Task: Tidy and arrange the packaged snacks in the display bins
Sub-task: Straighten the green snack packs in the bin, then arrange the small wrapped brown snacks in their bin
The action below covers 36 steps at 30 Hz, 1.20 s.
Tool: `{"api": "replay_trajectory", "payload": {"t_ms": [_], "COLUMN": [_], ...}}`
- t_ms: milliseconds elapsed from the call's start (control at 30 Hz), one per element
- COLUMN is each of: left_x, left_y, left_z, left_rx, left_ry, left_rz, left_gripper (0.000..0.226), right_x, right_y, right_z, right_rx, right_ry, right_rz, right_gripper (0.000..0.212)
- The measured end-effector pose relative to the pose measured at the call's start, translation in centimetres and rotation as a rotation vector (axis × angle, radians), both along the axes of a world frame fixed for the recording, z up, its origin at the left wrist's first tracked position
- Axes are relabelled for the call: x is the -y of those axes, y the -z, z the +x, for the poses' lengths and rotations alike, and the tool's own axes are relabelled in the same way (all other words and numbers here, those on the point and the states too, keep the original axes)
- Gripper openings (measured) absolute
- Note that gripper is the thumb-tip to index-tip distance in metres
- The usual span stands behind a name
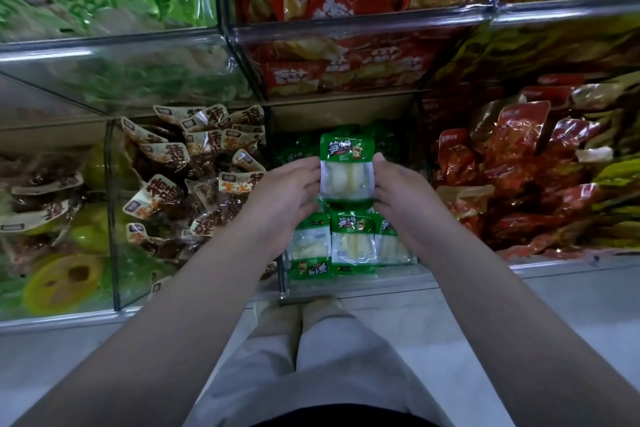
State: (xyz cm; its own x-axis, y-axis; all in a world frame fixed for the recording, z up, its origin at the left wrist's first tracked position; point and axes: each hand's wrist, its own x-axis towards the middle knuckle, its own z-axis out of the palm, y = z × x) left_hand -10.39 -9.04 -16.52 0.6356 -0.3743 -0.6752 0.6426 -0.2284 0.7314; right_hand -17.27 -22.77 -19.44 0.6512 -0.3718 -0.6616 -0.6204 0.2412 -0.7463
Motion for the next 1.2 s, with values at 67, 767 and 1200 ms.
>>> {"api": "replay_trajectory", "payload": {"t_ms": [67,767,1200], "left_x": [0.2,-1.8,-7.7], "left_y": [0.0,-4.2,-8.5], "left_z": [-0.2,-2.9,-2.2], "left_rx": [0.014,0.081,0.198], "left_ry": [0.017,-0.192,-0.256], "left_rz": [0.010,-0.341,-0.418], "left_gripper": [0.041,0.050,0.053], "right_x": [0.0,-3.8,-10.0], "right_y": [-0.2,-3.9,-8.7], "right_z": [0.2,-0.6,1.3], "right_rx": [0.002,0.358,0.473], "right_ry": [-0.007,-0.008,-0.095], "right_rz": [-0.035,0.088,0.133], "right_gripper": [0.063,0.054,0.076]}}
